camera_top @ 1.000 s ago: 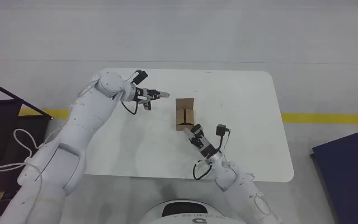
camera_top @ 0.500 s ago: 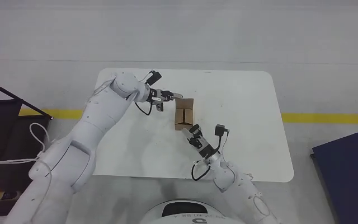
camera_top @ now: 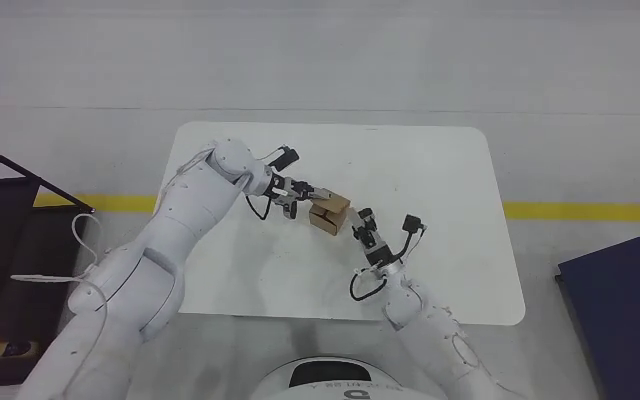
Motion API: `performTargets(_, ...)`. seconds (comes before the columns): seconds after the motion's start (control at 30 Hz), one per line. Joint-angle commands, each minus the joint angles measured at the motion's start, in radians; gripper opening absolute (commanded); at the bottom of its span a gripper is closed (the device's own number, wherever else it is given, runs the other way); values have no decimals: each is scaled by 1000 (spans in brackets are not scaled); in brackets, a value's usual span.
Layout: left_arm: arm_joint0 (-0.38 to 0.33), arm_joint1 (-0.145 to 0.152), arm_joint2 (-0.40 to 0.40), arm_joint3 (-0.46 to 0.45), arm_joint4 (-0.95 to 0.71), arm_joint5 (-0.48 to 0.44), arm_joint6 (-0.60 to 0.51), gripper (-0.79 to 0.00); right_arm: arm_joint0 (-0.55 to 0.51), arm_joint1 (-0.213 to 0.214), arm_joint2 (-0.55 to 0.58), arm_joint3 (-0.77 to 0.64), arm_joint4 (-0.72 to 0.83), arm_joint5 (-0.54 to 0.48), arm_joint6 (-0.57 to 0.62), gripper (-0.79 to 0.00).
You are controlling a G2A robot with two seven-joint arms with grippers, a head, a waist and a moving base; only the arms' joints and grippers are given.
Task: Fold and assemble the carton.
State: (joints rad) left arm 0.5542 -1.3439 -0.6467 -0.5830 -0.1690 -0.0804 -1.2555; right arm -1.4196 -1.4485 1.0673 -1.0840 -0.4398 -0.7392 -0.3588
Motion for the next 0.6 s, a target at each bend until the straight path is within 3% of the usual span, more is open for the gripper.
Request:
performTargets(0.0, 3, 2, -3, -3, 3, 1, -4, 0, 22, -5, -5, 33, 18, -10, -9, 0)
performTargets(0.2, 3, 18, -24, 5, 26, 8, -14, 0, 76, -19, -7, 94, 28, -55, -68, 0)
performTargets(0.4, -1, 45, -82, -4, -3, -14, -17, 0, 37, -11, 22, 8, -50, -92, -100, 0)
performTargets(0.47, -1, 55, -111, -4, -37, -28, -29, 0, 15, -3, 36, -30, -105, -81, -90, 0)
performTargets(0.57, -3, 80, -181, 11, -111, -64, -59, 0, -23, 20, 60, -101, -435, 70, -61, 0)
